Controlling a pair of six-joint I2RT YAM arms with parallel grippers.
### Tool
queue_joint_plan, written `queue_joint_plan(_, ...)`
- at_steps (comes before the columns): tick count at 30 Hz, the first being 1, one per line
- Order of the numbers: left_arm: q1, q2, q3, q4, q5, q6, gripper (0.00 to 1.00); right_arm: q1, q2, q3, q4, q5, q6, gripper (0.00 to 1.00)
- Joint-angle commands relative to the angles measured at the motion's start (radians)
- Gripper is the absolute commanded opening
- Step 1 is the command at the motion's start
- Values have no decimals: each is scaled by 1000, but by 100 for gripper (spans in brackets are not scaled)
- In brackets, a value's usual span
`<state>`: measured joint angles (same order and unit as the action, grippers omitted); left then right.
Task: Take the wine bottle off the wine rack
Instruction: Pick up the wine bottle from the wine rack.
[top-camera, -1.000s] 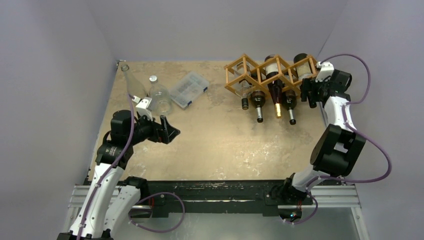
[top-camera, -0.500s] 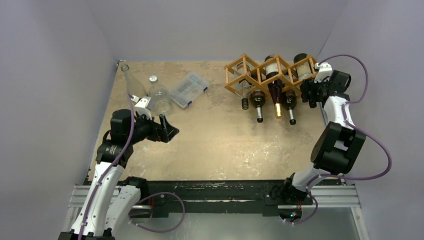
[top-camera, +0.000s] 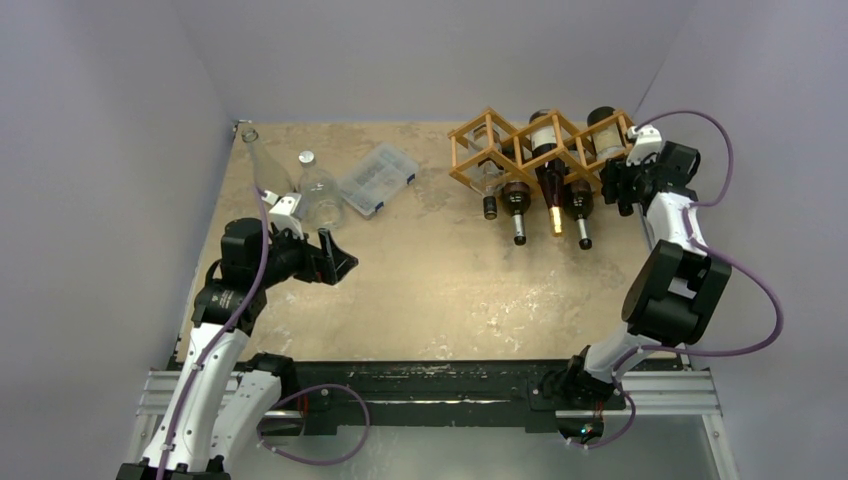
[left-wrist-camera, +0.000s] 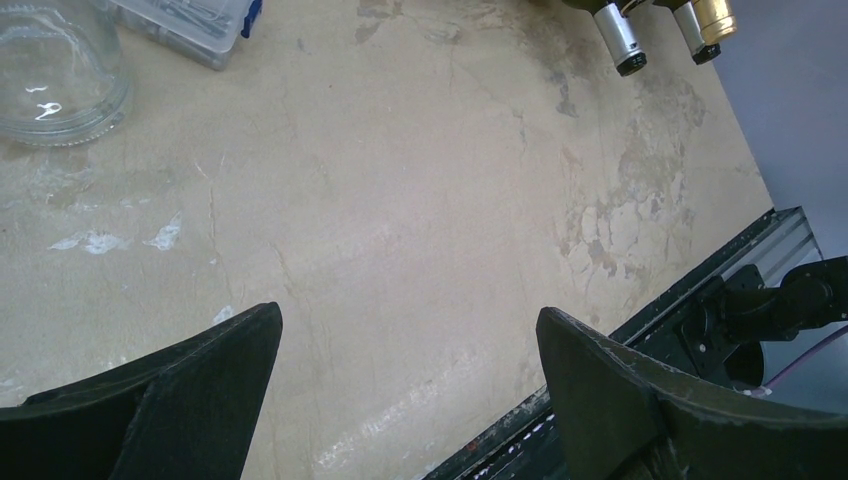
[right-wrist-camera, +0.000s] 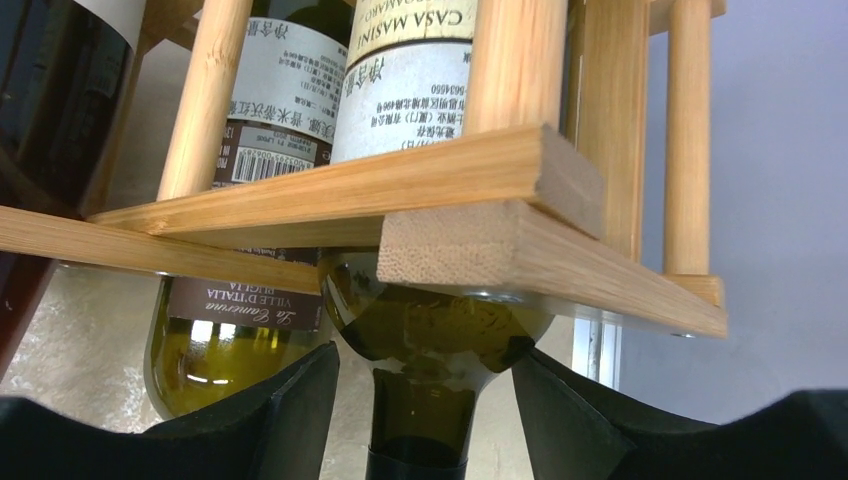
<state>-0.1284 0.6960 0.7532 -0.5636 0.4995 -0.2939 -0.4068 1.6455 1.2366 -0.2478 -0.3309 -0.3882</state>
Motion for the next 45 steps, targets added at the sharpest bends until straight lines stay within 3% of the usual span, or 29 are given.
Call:
queue_joint_plan(1,10,-3,17,18,5,18,100,-3,12,-15,42,-30,-6,67)
queue_joint_plan(20,16,-1,18,20,9,16,100,-4,32,-20,59,-37,14,52)
queue_joint_plan(24,16,-1,17,20,9,16,100,-6,30,-19,56,-40,17,41)
queue_joint_plan(33,16,-1,17,20,10,16,100,-17,-14,-33,68,-42,39,0)
queue_joint_plan(45,18,-4,15,19,10,16,100,-70,-106,-112,107,-126,51,0)
